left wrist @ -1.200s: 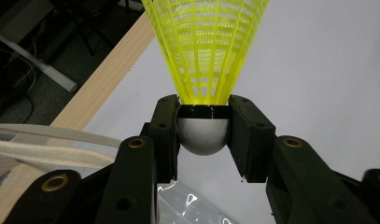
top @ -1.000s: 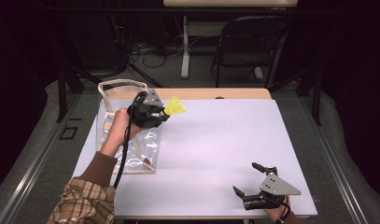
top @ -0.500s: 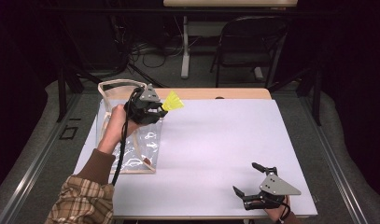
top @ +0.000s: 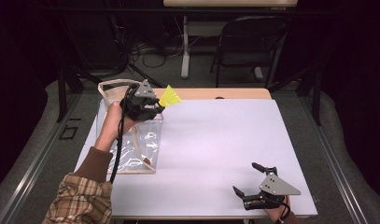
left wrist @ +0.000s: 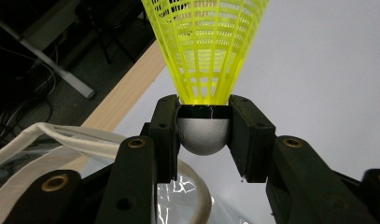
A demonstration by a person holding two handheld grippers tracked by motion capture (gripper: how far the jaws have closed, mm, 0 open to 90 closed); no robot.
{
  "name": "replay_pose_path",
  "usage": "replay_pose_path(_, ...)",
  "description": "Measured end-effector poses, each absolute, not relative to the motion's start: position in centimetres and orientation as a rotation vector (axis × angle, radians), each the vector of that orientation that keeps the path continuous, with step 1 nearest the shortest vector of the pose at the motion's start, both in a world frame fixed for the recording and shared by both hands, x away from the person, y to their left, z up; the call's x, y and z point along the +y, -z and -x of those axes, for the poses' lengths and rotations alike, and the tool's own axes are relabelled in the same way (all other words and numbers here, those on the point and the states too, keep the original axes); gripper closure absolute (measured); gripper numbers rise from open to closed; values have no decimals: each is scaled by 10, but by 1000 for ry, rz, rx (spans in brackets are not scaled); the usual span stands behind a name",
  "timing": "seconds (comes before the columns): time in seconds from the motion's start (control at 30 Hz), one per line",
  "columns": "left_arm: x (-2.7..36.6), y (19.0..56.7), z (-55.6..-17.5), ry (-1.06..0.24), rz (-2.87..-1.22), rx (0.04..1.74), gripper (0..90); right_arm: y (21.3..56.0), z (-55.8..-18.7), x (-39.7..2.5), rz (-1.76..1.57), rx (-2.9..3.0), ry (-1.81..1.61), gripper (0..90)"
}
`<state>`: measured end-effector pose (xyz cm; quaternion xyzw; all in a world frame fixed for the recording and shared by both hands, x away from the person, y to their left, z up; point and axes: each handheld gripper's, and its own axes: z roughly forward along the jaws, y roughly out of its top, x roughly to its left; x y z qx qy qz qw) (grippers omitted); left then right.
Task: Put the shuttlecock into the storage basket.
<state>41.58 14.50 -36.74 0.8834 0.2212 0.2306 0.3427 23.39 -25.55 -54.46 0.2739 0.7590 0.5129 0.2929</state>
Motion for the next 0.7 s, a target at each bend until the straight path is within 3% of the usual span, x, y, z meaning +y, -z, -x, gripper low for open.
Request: replay_pose_path(0.7, 157, 359, -419, -638, -2261, 613, 646, 545, -234, -255, -729, 2021, -1367, 0)
